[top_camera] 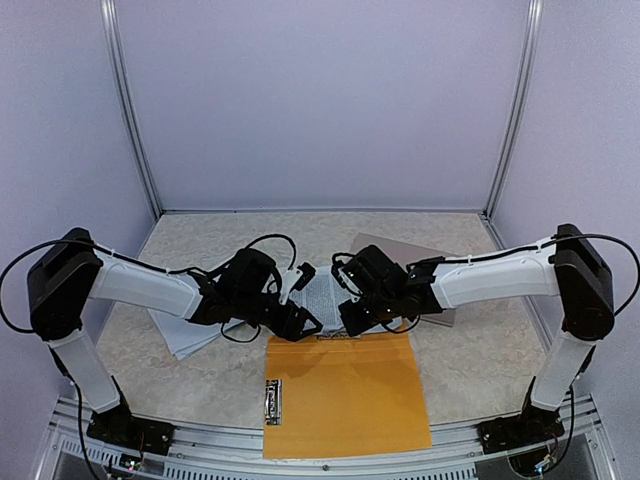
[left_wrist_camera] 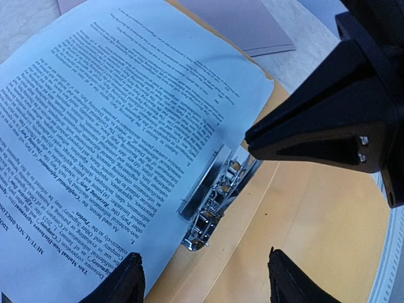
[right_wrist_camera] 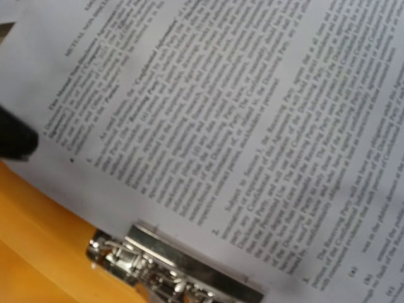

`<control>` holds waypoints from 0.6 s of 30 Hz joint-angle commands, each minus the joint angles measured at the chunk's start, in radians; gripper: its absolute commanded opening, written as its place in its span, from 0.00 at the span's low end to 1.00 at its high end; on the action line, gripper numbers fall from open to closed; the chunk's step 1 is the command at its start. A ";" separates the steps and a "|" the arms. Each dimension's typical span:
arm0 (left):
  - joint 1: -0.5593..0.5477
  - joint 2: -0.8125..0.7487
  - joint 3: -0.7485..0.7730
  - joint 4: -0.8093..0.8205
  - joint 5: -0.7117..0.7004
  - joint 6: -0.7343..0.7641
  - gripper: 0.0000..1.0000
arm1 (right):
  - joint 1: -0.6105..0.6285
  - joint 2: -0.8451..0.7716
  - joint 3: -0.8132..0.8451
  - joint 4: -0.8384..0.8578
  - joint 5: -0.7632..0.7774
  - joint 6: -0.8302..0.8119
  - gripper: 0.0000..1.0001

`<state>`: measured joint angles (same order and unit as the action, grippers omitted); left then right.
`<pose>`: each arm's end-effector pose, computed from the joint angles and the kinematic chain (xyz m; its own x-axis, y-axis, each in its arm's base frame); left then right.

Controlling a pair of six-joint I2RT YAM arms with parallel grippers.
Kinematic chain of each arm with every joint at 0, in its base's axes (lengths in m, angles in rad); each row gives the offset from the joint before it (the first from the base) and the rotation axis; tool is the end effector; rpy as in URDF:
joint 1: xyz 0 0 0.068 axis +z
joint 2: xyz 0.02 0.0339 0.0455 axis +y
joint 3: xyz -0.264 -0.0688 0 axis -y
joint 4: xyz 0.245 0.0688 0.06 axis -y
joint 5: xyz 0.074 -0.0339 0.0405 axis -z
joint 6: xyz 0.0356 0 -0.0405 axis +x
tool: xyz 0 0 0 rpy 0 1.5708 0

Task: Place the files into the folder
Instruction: Hold the spring clip on the folder.

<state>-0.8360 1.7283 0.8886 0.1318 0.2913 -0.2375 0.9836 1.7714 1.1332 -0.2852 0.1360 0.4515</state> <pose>0.2283 -0.2679 0.1616 -0.6253 0.3559 -0.6945 0.7304 0.5803 -0.3602 0.2096 0.3062 0.1873 -0.7378 -0.3283 -0.5899 -0.5086 0.8449 0.1658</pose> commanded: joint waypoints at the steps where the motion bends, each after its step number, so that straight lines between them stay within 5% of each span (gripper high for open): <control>1: -0.008 -0.006 -0.012 0.076 0.065 0.208 0.63 | 0.002 0.004 -0.034 0.015 -0.041 0.008 0.00; 18: 0.025 0.163 -0.003 0.211 0.248 0.576 0.60 | -0.026 -0.033 -0.111 0.097 -0.101 0.017 0.00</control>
<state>-0.8303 1.8507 0.8833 0.2825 0.4850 0.2272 0.9604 1.7588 1.0565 -0.1829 0.0971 0.4637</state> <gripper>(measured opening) 0.610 0.006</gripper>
